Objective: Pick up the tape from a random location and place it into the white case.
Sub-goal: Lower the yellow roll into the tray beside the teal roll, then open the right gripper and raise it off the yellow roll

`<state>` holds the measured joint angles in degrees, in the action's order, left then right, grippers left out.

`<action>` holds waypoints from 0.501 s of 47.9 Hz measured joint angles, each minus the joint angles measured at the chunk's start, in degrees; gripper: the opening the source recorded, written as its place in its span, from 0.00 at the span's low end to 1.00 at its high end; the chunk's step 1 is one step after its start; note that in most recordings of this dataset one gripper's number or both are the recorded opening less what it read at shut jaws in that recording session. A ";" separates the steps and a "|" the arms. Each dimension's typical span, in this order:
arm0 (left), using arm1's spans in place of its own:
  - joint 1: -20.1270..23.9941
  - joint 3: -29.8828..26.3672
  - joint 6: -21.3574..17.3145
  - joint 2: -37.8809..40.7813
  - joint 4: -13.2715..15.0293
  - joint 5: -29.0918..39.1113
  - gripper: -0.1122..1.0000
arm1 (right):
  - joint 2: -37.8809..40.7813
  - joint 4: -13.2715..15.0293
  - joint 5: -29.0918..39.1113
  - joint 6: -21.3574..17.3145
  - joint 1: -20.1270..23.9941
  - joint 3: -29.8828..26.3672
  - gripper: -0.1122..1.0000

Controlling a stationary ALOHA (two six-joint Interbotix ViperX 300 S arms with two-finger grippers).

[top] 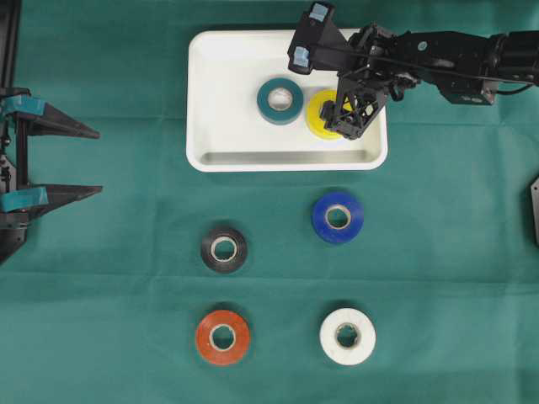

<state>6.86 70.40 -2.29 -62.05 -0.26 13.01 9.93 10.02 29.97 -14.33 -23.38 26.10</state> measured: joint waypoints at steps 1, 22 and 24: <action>0.00 0.00 -0.09 0.00 0.09 0.00 0.96 | 0.00 0.00 0.00 -0.09 -0.09 0.00 0.88; 0.00 0.00 0.00 0.00 0.00 0.00 0.96 | -3.60 0.53 3.16 -0.44 0.00 -0.18 0.88; 0.00 0.00 0.00 0.00 0.09 -0.09 0.96 | -4.66 0.53 4.04 -0.44 0.00 -0.26 0.88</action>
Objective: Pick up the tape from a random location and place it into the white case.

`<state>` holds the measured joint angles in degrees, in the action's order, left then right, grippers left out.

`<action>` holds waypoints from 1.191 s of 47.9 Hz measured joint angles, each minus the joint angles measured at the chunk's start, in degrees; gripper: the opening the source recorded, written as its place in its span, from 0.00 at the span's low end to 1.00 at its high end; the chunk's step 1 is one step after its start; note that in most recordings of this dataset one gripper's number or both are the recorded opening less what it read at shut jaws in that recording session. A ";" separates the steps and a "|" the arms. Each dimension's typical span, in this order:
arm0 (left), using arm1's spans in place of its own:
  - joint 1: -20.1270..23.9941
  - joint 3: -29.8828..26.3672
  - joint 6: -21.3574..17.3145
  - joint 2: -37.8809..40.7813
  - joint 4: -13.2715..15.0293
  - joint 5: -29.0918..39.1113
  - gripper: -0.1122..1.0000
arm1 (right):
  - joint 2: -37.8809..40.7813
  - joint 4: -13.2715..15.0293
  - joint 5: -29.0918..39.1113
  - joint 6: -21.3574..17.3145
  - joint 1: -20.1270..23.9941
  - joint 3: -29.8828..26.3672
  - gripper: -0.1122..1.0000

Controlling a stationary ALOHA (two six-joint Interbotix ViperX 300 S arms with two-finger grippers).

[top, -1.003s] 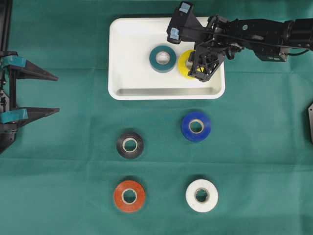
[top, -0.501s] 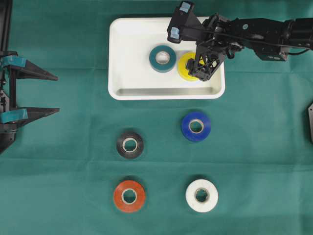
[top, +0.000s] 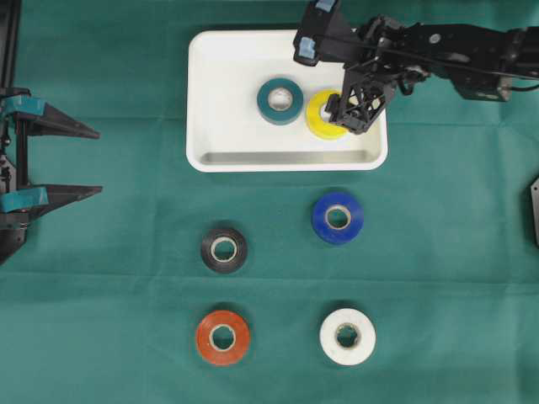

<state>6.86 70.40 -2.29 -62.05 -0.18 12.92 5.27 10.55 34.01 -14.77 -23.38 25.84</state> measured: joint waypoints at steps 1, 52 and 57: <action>0.00 0.00 0.00 0.00 -0.09 0.09 0.96 | -0.44 0.09 0.53 0.00 0.00 -0.09 0.88; 0.00 0.00 -0.09 0.00 -0.09 0.09 0.96 | -12.48 0.62 8.61 -0.53 4.48 -2.55 0.88; 0.00 0.00 0.00 0.00 0.00 0.00 0.96 | -12.48 0.00 7.91 -0.53 7.91 -2.55 0.88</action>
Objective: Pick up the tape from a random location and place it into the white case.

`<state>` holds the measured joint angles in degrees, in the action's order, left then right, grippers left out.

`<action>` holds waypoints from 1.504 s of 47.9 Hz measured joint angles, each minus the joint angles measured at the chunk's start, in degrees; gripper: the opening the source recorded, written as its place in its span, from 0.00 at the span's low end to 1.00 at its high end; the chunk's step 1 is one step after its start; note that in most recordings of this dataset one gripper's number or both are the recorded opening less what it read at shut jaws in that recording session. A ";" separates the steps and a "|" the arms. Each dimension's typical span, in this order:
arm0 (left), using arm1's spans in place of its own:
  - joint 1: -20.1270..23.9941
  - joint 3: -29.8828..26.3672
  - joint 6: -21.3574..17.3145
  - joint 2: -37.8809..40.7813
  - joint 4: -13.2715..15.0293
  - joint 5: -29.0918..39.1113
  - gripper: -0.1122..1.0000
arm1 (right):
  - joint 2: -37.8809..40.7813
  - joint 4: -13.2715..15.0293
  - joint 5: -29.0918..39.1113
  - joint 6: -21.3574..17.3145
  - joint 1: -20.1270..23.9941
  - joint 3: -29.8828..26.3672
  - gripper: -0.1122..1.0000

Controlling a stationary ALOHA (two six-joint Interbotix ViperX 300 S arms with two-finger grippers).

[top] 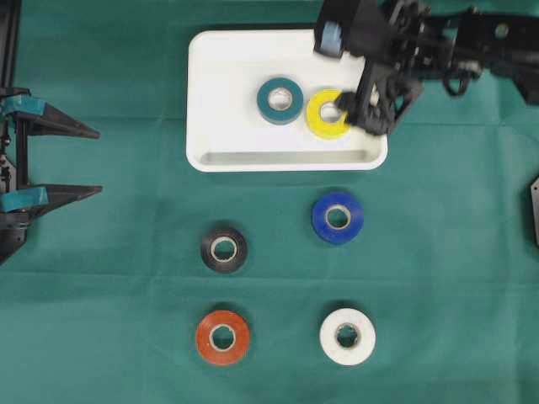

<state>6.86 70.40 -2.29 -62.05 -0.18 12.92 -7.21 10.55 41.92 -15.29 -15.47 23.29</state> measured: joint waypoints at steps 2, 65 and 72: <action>0.00 0.00 0.00 0.00 0.00 0.09 0.96 | 0.00 -0.18 -0.35 -0.09 1.32 0.00 0.88; 0.00 0.00 0.00 0.00 0.00 0.09 0.96 | -21.36 0.18 -4.57 -3.78 10.72 10.55 0.88; 0.00 0.00 0.00 0.00 0.00 0.09 0.96 | -27.95 0.70 -4.75 -3.78 10.72 13.80 0.88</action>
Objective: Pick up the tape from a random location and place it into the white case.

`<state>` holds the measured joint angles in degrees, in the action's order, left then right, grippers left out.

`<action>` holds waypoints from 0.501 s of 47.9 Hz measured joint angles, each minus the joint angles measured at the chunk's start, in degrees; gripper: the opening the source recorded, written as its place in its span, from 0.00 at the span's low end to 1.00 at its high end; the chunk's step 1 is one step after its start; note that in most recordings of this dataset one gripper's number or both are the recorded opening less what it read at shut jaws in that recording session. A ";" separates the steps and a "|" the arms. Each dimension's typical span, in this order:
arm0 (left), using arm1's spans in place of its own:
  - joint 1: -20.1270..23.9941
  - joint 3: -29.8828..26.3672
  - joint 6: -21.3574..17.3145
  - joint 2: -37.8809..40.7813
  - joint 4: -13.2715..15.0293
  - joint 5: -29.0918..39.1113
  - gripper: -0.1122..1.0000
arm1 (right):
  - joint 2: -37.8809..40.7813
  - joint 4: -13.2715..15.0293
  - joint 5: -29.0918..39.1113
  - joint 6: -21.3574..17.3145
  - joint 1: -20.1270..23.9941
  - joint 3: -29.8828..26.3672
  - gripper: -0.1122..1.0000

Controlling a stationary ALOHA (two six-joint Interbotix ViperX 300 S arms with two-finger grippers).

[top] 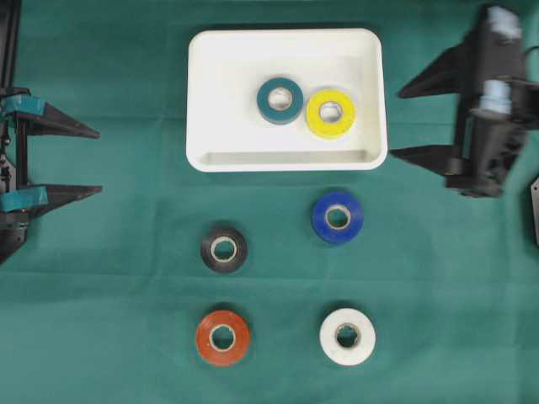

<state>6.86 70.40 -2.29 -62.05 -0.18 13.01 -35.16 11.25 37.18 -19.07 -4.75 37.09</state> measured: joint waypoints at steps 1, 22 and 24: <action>0.00 0.00 0.00 0.00 0.00 -0.09 0.96 | -0.88 0.09 -0.09 0.00 0.00 0.44 0.88; 0.00 0.00 0.00 0.00 0.00 0.00 0.96 | -14.85 1.14 -5.71 -0.26 0.00 13.71 0.88; 0.00 0.00 0.00 0.00 0.00 -0.09 0.96 | -15.56 1.14 -6.42 -0.44 0.00 15.03 0.88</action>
<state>6.86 70.40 -2.29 -62.05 -0.18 12.92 -50.71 12.39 30.76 -19.51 -4.75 52.12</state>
